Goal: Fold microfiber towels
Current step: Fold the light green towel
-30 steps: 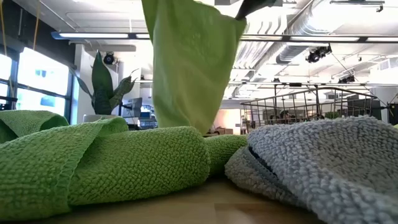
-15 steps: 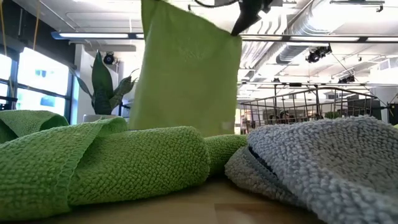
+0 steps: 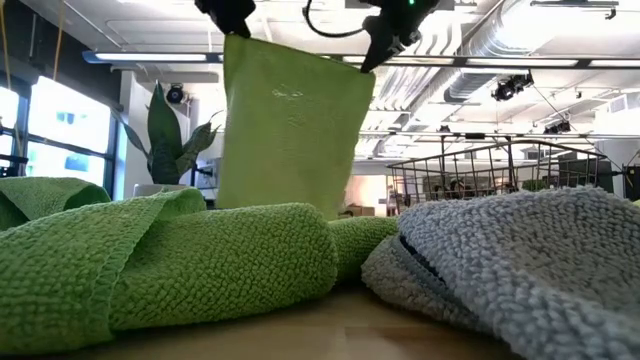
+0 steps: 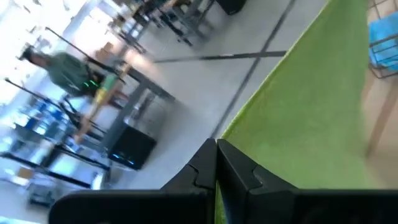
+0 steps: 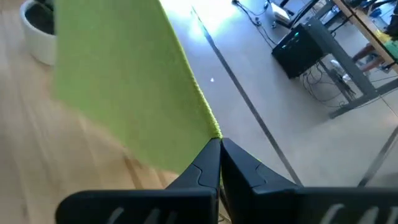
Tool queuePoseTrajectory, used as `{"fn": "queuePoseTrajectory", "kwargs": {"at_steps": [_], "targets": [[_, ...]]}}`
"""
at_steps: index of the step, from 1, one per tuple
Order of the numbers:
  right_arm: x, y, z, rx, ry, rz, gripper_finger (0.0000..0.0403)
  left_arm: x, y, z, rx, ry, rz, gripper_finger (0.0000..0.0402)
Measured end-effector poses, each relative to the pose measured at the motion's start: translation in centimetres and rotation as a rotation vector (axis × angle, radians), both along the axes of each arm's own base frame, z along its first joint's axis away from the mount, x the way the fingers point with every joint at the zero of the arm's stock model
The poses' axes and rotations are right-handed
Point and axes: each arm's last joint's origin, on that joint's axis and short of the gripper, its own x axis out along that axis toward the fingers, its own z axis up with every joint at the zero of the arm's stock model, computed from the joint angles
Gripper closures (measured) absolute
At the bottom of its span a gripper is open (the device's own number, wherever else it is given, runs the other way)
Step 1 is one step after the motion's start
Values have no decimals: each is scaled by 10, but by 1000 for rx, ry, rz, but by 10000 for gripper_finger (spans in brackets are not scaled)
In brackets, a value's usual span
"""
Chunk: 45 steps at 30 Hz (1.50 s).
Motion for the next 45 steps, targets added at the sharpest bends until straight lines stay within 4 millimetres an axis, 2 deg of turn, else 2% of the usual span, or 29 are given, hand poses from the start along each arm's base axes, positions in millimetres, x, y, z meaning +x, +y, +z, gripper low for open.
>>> {"fn": "queuePoseTrajectory", "kwargs": {"at_steps": [2,5,8,12,17,20,27,34,36,40,43,45], "targets": [[0,1,-5,11,37,-2,403,-2,0,-9,-130,-33,-37,401],[2,6,-12,33,91,5,403,-1,-5,-29,-414,-84,-105,401],[1,16,-26,179,145,25,403,4,-19,-58,-619,-71,-148,401],[3,36,-54,438,289,64,403,13,-44,-98,-744,-43,-198,401],[21,68,-90,522,444,102,403,23,-75,-139,-826,-16,-268,401],[31,90,-109,568,520,170,403,29,-91,-154,-843,29,-292,401],[42,128,-141,554,609,203,403,34,-113,-171,-855,97,-325,401],[44,155,-143,661,587,318,403,34,-124,-172,-978,132,-399,401],[43,159,-145,696,599,340,403,34,-124,-172,-1000,132,-412,401],[38,159,-166,779,591,371,403,35,-126,-172,-1042,141,-459,401],[36,152,-179,801,572,379,403,37,-125,-171,-1020,136,-474,401],[34,145,-180,768,566,377,403,38,-120,-171,-983,127,-454,401]]}}
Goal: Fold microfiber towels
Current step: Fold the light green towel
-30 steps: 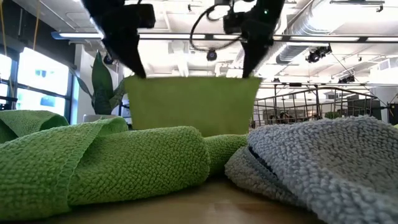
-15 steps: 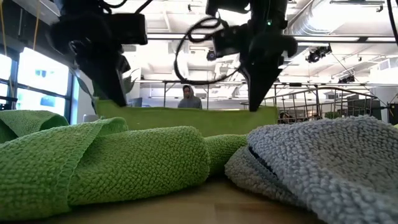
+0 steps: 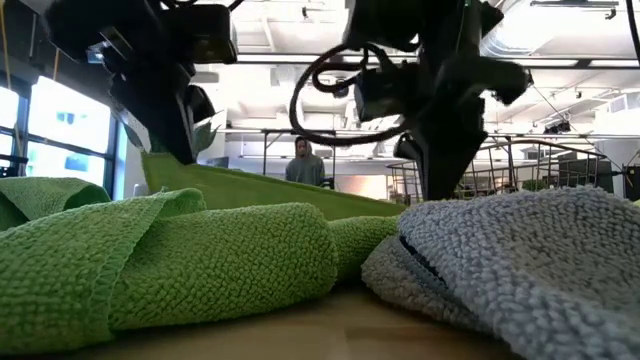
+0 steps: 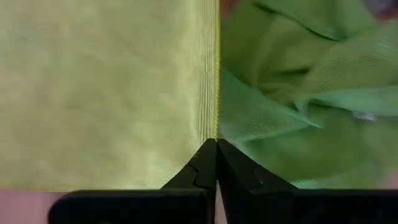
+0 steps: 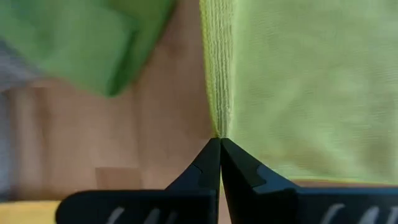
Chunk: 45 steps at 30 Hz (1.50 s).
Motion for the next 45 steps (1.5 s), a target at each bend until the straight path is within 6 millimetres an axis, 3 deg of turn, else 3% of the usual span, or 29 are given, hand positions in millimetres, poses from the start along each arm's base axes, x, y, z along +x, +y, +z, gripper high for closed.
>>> {"fn": "queuePoseTrajectory", "kwargs": {"at_steps": [13,24,31,38,45], "targets": [[0,-74,8,-289,-15,-50,403,1,63,0,266,37,156,401],[-1,-132,6,-323,-45,-115,403,10,114,-27,353,117,223,401],[-2,-158,5,-342,-82,-165,403,9,142,-41,404,162,274,401],[-4,-177,-8,-345,-55,-186,403,6,162,-39,446,152,326,401],[-1,-188,-8,-363,-101,-212,403,5,175,-41,447,126,364,401]]}}
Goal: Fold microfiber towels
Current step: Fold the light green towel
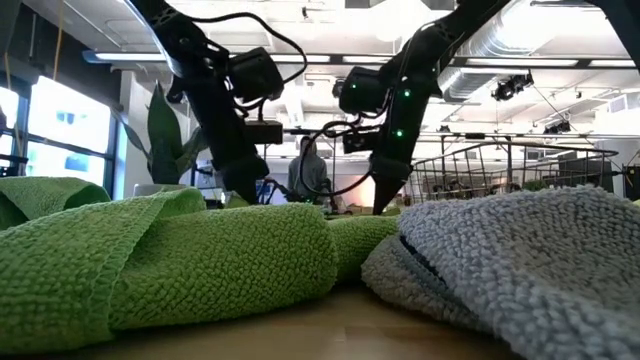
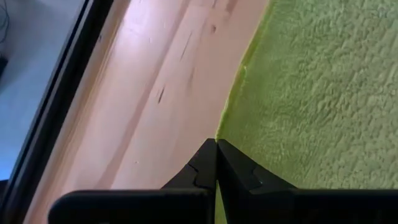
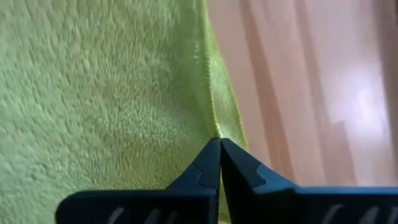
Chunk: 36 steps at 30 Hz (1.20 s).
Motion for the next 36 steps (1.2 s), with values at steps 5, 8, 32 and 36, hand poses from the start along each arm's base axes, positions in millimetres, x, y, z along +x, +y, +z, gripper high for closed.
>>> {"fn": "queuePoseTrajectory", "kwargs": {"at_steps": [5,8,32,36], "targets": [[-1,-1,0,1,2,-4,403,3,5,-3,10,-18,-6,401],[-1,-1,0,2,2,-5,403,3,6,-3,18,-21,-13,401],[-2,-3,1,-93,39,-34,264,2,6,-7,157,102,22,326],[-3,-3,4,-85,68,-43,251,0,-1,2,185,109,28,295]]}}
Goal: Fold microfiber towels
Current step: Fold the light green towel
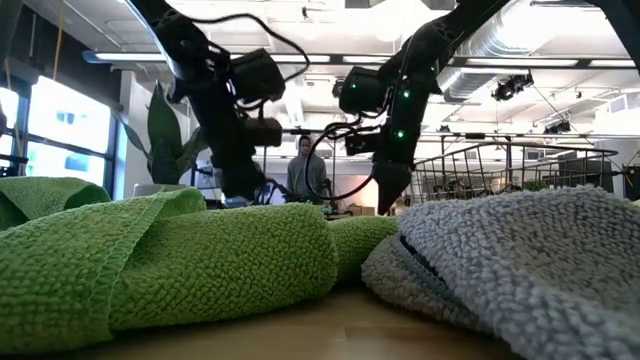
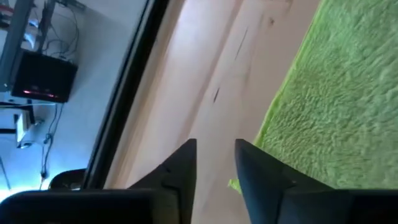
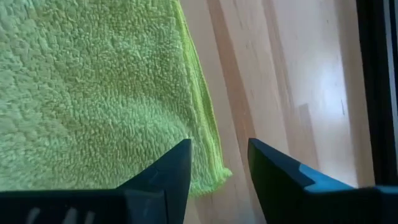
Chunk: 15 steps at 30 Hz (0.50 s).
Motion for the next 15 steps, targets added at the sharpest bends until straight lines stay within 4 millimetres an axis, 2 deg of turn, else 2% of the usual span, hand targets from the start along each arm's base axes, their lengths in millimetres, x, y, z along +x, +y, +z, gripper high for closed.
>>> {"fn": "queuePoseTrajectory", "kwargs": {"at_steps": [8,15], "targets": [[5,9,18,103,1,-41,250,0,-22,26,14,-96,-32,285],[10,38,17,234,6,17,250,9,-60,34,32,-149,-105,286]]}}
